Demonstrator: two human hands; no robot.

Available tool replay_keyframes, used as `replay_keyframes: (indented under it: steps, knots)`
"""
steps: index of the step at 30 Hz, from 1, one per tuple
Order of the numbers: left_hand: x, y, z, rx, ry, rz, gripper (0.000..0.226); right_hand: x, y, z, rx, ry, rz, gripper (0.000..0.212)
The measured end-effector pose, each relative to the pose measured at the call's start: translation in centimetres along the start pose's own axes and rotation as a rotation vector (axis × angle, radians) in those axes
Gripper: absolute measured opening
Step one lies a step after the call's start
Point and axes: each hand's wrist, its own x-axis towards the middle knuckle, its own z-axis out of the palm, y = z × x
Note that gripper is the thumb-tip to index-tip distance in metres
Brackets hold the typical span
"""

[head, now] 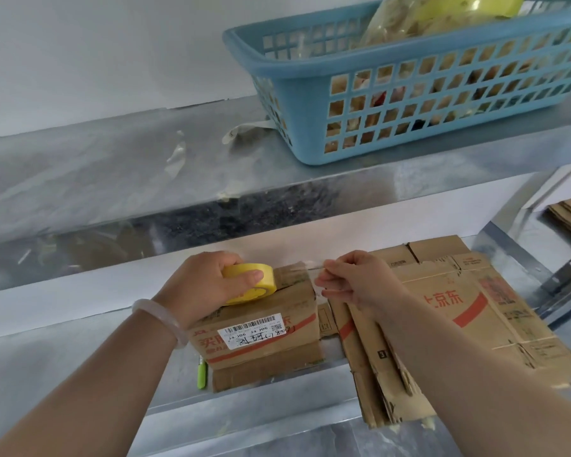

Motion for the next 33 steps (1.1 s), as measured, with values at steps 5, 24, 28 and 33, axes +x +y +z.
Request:
replay_keyframes:
  steps: [5, 24, 28, 33]
  knots:
    - [0.9, 0.4, -0.1, 0.057, -0.036, -0.038, 0.027, 1.0, 1.3, -0.3, 0.162, -0.017, 0.074, 0.016]
    - [1.3, 1.0, 0.4, 0.124, -0.048, -0.077, 0.033, 3.7, 6.0, 1.4, 0.328, 0.041, 0.121, 0.009]
    - [1.2, 1.1, 0.5, 0.140, -0.050, -0.084, 0.032, 3.5, 5.9, 1.6, 0.330, 0.042, 0.055, 0.012]
    - [1.2, 0.8, 0.6, 0.119, -0.057, -0.095, 0.039, 3.5, 6.0, 2.0, 0.327, 0.052, 0.105, 0.013]
